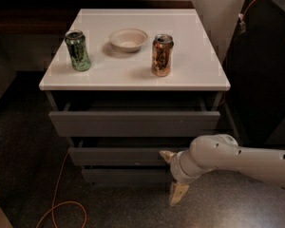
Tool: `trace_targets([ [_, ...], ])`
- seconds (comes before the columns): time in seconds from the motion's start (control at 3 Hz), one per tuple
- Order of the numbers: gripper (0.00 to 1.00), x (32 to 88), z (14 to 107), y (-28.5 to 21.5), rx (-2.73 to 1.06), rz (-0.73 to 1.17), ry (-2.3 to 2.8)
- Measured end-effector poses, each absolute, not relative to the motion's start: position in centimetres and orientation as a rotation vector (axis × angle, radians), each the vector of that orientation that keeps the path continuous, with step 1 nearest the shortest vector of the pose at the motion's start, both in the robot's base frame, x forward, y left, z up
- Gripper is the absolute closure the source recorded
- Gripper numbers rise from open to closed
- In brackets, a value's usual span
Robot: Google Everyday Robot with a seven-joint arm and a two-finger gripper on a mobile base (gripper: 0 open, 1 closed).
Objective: Place orange can into bottom drawer
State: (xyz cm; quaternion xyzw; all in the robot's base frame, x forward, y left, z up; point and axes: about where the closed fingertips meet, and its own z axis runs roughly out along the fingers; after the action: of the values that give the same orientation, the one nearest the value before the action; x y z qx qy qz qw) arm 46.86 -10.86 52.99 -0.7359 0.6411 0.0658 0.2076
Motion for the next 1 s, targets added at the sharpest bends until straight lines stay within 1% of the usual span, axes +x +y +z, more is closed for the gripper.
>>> trace_targets([
  [0.67, 0.0, 48.8, 44.7, -9.3, -2.058, 0.27, 1.798],
  [1.0, 0.0, 48.9, 41.4, -8.9, -2.075, 0.268, 1.791],
])
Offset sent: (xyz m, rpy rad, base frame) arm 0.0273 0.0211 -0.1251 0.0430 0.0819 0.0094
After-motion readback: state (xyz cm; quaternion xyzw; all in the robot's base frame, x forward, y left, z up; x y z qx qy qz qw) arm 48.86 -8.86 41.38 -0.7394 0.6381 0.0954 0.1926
